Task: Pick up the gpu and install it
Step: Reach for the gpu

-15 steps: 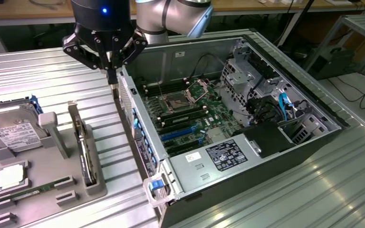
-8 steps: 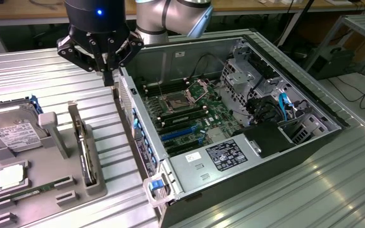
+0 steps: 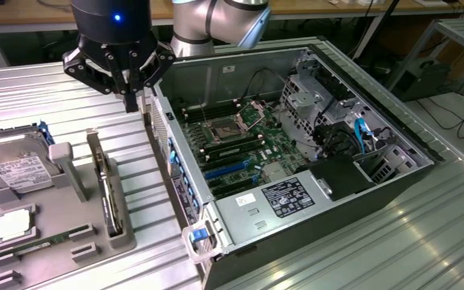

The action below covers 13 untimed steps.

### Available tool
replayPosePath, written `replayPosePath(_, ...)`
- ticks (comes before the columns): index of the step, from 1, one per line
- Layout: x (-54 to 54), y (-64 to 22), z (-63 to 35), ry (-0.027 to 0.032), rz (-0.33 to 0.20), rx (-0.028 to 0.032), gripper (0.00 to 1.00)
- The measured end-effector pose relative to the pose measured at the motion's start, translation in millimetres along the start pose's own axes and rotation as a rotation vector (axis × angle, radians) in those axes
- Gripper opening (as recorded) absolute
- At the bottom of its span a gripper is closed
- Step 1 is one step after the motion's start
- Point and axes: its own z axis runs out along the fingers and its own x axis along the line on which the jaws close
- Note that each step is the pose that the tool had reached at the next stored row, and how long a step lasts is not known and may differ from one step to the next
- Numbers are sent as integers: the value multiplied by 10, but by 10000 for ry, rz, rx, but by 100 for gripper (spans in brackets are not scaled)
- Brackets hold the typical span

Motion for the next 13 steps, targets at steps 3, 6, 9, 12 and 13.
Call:
replayPosePath(3, 34, -8, 0, 6, -105, -3, 11)
replayPosePath(6, 65, -16, 0, 13, -205, -5, 11)
replayPosePath(9, 97, -26, 0, 20, -309, -7, 11)
replayPosePath(12, 122, -39, 1, 25, -387, -8, 11)
replayPosePath(13, 126, -47, 1, 26, -401, -9, 11)
